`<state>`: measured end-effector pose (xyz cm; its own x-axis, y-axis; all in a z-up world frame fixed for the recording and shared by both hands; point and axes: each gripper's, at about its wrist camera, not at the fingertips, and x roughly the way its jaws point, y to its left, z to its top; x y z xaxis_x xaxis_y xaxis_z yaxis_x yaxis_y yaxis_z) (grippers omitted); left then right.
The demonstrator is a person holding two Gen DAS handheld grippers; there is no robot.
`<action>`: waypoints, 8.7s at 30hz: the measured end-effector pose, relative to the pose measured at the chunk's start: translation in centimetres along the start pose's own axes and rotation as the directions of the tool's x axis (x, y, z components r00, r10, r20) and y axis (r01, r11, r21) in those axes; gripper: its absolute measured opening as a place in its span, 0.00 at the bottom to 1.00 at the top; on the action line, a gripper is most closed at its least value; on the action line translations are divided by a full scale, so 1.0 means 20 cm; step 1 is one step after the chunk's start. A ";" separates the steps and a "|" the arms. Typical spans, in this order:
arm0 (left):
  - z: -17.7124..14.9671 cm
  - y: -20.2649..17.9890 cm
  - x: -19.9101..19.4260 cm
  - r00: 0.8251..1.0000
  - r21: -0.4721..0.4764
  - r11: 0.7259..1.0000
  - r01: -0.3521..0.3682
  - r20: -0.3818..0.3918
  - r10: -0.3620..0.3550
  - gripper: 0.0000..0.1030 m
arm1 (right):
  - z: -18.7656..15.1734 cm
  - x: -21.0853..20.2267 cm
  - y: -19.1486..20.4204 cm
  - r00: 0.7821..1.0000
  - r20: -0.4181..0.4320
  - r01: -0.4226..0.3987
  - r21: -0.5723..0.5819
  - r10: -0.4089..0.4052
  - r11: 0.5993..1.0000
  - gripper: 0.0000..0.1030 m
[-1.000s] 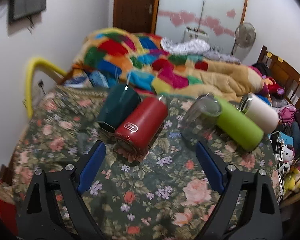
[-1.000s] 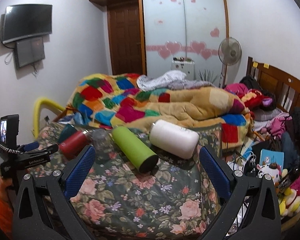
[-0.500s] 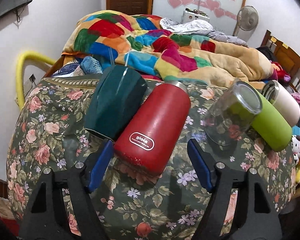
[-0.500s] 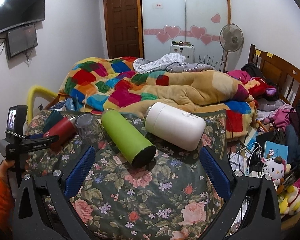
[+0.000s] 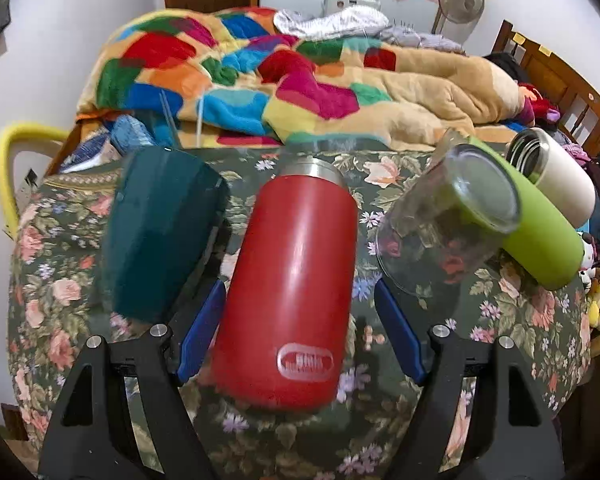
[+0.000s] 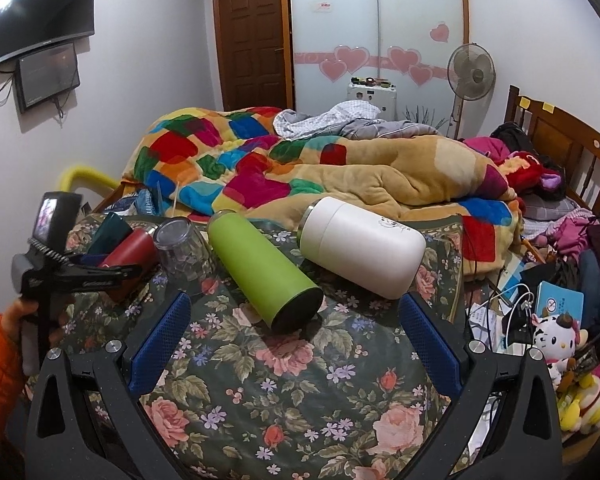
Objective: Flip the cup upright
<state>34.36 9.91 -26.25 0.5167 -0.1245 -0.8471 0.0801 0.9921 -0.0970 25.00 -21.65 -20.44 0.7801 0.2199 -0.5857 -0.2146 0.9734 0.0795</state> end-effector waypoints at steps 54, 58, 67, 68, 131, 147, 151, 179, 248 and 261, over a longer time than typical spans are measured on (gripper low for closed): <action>-0.33 -0.86 -0.53 0.985 0.218 0.968 0.122 0.094 -0.145 0.59 | -0.09 -0.37 -0.05 0.996 0.085 -0.027 -0.002 0.027 1.000 1.00; -0.38 -0.97 -0.41 0.988 0.245 0.961 0.124 0.054 -0.142 0.59 | -0.11 -0.35 -0.10 0.998 0.067 -0.016 0.015 0.015 1.000 1.00; -0.46 -1.05 -0.14 0.992 0.253 0.960 0.123 -0.048 -0.115 0.59 | -0.15 -0.30 -0.16 1.000 0.016 -0.007 0.041 0.007 0.999 1.00; -0.46 -1.06 -0.13 0.993 0.254 0.960 0.121 -0.050 -0.112 0.59 | -0.16 -0.29 -0.16 1.000 0.010 -0.007 0.042 0.007 0.999 1.00; -0.64 -0.39 -0.51 0.985 -0.024 0.995 -0.099 0.139 0.101 0.67 | -0.29 0.56 0.14 0.823 -0.471 -0.243 0.214 0.318 0.946 0.61; -0.61 -0.40 -0.61 0.978 -0.035 0.996 -0.082 0.189 0.087 0.67 | -0.10 0.30 0.20 0.915 -0.299 -0.270 0.043 0.270 0.962 0.58; -0.60 -0.40 -0.62 0.978 -0.043 0.996 -0.075 0.192 0.082 0.67 | -0.02 0.27 0.24 0.932 -0.250 -0.270 0.001 0.262 0.963 0.58; -0.55 -0.34 -0.54 0.983 -0.078 0.995 -0.060 0.170 0.073 0.67 | -0.06 0.49 0.39 0.918 -0.344 -0.263 -0.160 0.196 0.951 0.58; -0.85 -0.80 -1.98 0.630 -0.054 0.992 -0.113 0.768 0.114 0.99 | -0.08 -1.24 0.15 0.872 0.455 -0.164 -0.077 0.181 0.983 1.00; -0.84 -0.81 -1.97 0.636 -0.046 0.993 -0.107 0.765 0.104 0.99 | -0.08 -1.24 0.15 0.878 0.444 -0.164 -0.079 0.182 0.983 1.00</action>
<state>-1.66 -0.88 -0.19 0.9887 0.0102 -0.1494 -0.0148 0.9994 -0.0301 4.16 -24.36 -7.02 0.9063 0.3981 -0.1416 -0.3853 0.9162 0.1101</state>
